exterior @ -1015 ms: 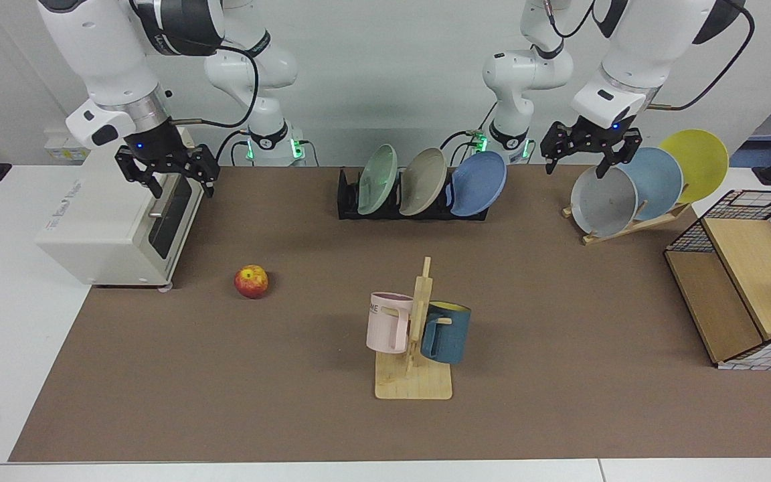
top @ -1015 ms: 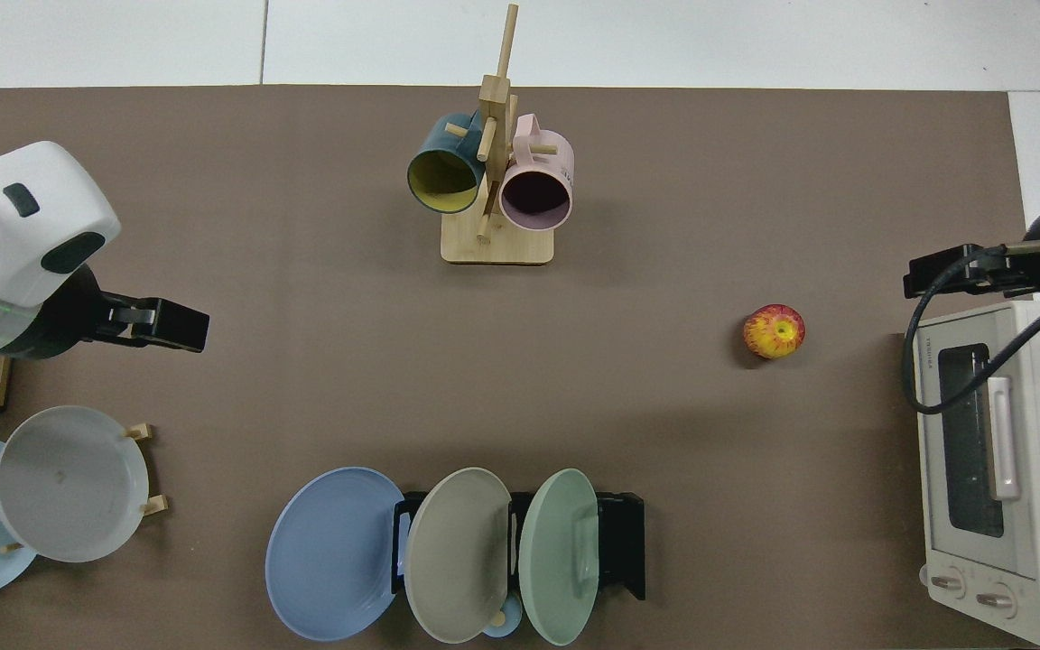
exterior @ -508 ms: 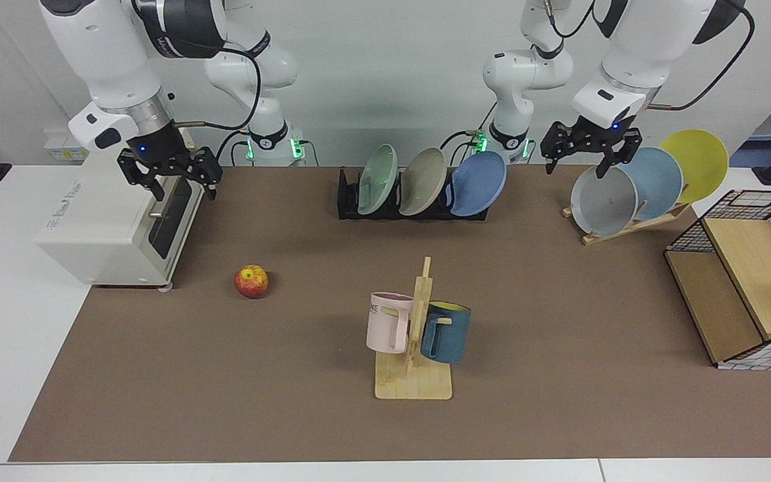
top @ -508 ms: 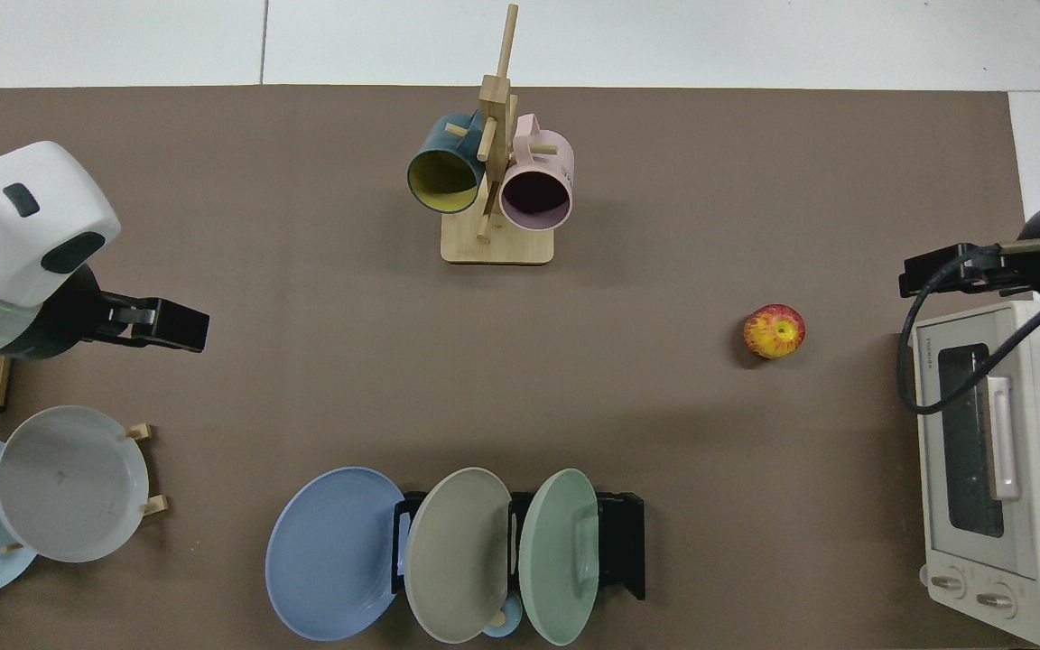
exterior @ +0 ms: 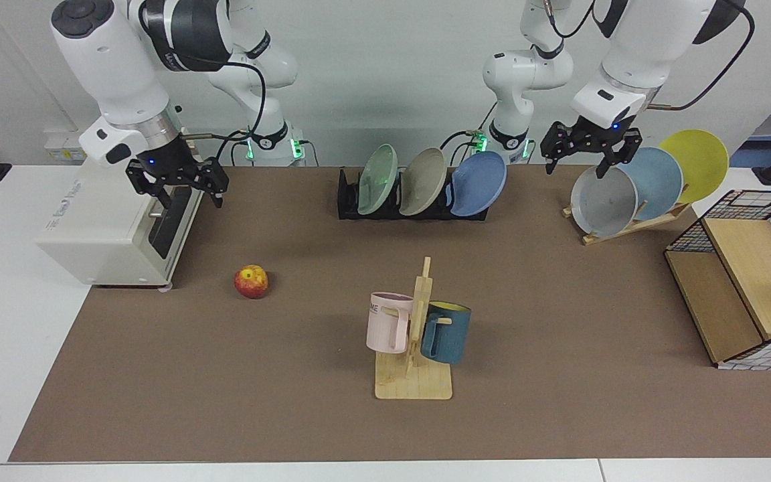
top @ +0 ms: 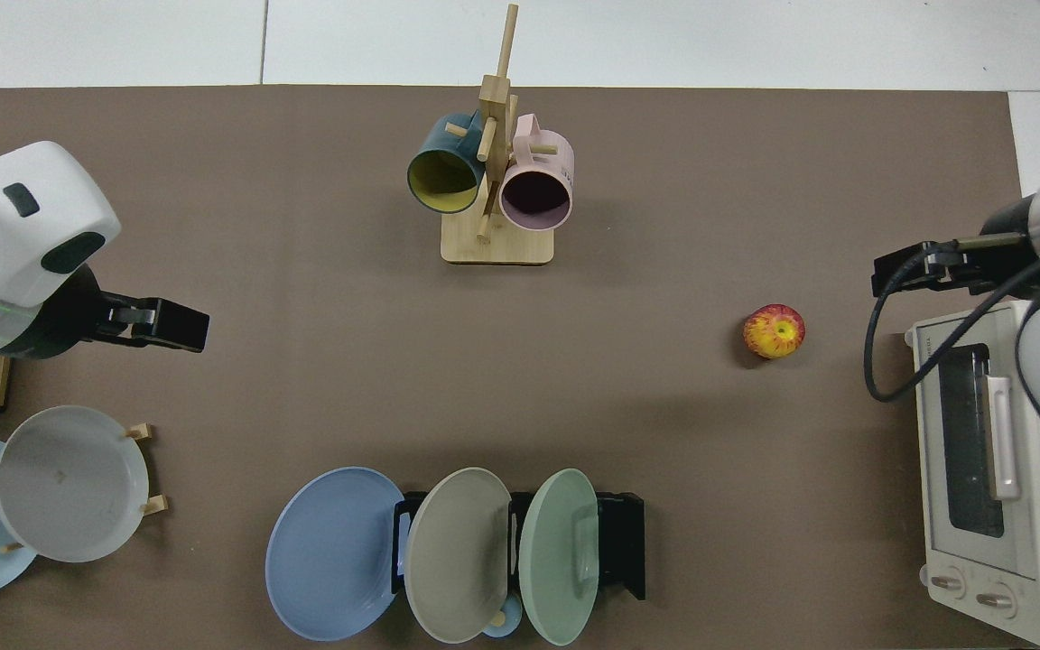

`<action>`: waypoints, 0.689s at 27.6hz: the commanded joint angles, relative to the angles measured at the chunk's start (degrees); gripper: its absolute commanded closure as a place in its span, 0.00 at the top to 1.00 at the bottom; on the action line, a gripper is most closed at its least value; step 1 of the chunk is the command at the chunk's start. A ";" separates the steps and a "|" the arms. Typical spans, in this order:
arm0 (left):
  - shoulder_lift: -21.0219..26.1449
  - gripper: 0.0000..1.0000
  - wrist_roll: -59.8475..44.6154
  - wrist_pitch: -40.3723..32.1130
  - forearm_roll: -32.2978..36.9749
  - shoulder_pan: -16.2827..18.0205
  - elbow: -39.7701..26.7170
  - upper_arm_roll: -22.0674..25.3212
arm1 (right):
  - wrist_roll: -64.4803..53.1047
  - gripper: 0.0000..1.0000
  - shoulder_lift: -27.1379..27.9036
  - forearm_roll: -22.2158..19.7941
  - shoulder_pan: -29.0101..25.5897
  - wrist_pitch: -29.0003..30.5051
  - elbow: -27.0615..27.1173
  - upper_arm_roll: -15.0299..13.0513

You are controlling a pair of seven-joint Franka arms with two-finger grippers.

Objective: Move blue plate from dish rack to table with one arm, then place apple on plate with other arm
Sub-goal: 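Reach the right gripper toward the red apple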

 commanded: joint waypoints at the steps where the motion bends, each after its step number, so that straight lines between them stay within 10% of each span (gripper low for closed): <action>1: -0.09 1.00 0.50 -0.87 -0.47 0.33 0.61 0.05 | 2.79 1.00 2.24 0.79 0.74 4.14 0.29 0.30; 19: 0.00 1.00 0.50 -0.79 -0.47 0.33 0.61 0.14 | 7.98 1.00 3.21 0.09 2.59 20.13 -15.53 0.30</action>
